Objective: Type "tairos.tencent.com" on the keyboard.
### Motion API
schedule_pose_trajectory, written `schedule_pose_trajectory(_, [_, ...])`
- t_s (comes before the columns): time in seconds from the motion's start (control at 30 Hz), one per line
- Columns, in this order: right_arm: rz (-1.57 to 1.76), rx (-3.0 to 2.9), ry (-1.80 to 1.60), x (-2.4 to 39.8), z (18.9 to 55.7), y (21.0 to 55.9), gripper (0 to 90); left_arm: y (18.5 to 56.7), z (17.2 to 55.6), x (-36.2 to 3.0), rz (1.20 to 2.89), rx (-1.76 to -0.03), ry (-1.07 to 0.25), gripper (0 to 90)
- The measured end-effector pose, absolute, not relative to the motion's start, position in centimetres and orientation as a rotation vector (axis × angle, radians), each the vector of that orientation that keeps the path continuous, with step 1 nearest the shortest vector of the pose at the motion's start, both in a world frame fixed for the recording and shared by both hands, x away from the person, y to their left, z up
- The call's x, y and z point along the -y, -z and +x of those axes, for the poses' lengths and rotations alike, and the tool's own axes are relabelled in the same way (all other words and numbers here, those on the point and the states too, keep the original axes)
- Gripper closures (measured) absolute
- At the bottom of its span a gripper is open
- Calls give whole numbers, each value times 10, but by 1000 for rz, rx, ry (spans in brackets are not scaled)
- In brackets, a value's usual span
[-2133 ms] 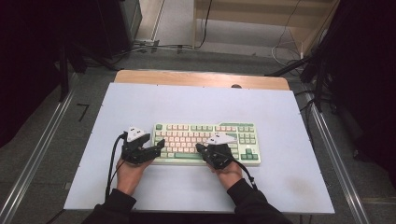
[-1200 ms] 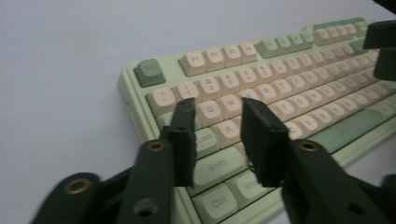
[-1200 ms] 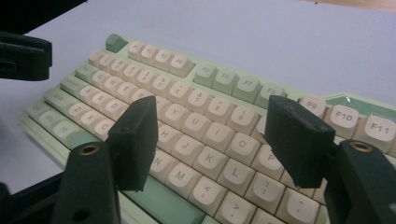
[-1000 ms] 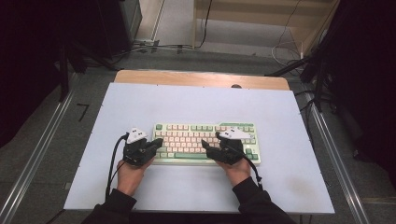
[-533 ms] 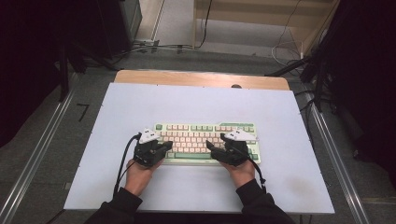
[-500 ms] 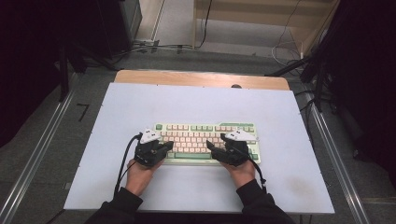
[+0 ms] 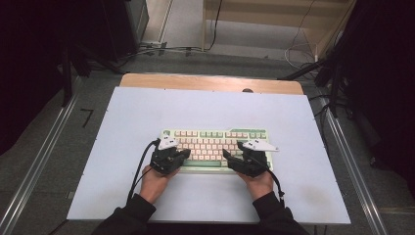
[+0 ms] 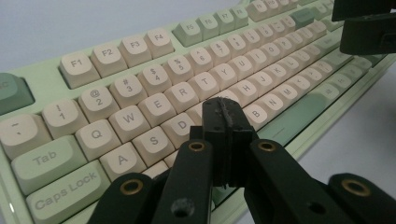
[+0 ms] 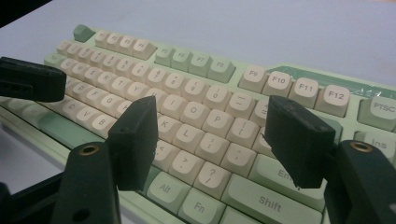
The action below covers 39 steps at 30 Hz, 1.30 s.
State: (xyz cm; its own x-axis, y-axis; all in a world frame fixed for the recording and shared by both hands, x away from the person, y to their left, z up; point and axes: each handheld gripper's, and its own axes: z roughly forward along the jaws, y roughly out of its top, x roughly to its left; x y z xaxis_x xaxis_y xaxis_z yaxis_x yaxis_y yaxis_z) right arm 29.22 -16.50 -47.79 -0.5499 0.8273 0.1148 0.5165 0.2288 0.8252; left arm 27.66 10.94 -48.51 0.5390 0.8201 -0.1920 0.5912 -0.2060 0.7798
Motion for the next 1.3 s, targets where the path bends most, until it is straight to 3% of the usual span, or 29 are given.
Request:
schedule_pose_trajectory(0.67, [1245,-2167,-1223,166,291,479,337,493,279,-104,1958,-1156,-348,900])
schedule_pose_trajectory(1.3, [1251,-2163,-1223,168,290,479,338,482,280,-115,1851,-1189,-379,900])
